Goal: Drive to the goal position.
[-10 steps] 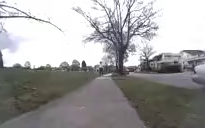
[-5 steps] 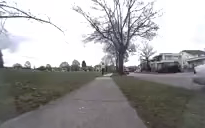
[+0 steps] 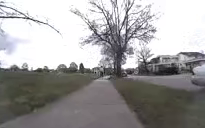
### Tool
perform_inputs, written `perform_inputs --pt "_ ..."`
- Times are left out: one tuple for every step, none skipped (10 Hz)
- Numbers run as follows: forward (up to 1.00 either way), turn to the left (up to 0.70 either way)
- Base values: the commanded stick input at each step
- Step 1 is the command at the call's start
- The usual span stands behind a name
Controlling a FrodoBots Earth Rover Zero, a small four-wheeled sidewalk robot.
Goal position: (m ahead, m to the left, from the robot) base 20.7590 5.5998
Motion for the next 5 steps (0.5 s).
perform_inputs --pt "0.85 -0.34" --pt "0.85 -0.34" --pt "0.85 -0.34" --pt "0.85 -0.3" --pt "0.85 -0.09"
